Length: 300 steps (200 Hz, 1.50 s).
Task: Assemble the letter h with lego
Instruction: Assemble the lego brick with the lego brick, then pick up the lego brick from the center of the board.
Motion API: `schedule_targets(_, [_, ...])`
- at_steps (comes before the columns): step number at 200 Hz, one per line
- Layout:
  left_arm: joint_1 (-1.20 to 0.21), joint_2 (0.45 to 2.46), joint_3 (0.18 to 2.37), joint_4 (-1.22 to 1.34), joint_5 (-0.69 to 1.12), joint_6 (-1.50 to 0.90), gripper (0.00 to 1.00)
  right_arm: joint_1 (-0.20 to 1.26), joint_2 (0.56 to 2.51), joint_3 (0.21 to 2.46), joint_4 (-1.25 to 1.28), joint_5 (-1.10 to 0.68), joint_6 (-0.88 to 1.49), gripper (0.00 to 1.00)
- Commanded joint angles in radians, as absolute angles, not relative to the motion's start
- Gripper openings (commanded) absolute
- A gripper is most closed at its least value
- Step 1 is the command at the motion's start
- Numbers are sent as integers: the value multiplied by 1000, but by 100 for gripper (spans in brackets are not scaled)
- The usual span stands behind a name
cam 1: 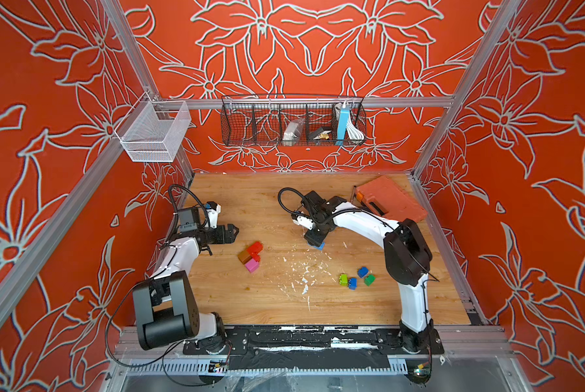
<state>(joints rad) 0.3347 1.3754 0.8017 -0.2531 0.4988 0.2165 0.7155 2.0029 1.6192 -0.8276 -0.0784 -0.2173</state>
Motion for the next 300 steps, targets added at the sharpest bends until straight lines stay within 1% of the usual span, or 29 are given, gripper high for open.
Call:
schedule_targets(1, [342,1377,811,-275,521,226,99,703,1863,1566,-835,-97,-153,64])
schedule_targets(16, [341,1370,806,-273,527,229,99,698,1784,1488,-846,-88,-124,65])
schedule_targets(27, [341,1367,803,-273,530,231,99,696,1724,1417,-861,-37,-64,65])
schedule_targets(40, [341,1372,808,-276,527,229,99,698,1652,1325,-871,77,107,64])
schedule_targets(49, [341,1373,808,-276,526,229,99,698,1606,1261,-892,134,271,60])
schedule_targets(70, [341,1362,799,-270,538,234,99,721,1506,1100,-880,21,523,53])
schedule_targets(83, [341,1368,805,-270,540,235,99,751,1454,1015,-858,-26,624,51])
schedule_targets(97, [341,1377,812,-276,545,238,99,767,1421,970,-871,-26,687,51])
schedule_targets(122, [341,1368,805,-274,562,248,97,774,1412,922,-869,-44,718,50])
schedule_targets(149, [341,1345,790,-273,571,263,97,794,1454,898,-836,-75,724,49])
schedule_targets(194, [341,1298,754,-250,593,285,97,825,1546,940,-791,-55,717,44])
schedule_targets(242, [339,1270,747,-259,658,300,96,840,1626,976,-783,-30,694,35])
schedule_targets(255, [336,1260,746,-262,685,306,95,841,1637,977,-781,-26,685,29])
schedule_targets(275, [304,1250,752,-274,717,319,94,843,1627,970,-762,-24,685,24])
schedule_targets(288, [264,1234,759,-298,744,341,94,843,1605,967,-728,-55,685,21])
schedule_targets(300, [231,1224,761,-309,817,365,94,842,1577,961,-674,-121,687,19])
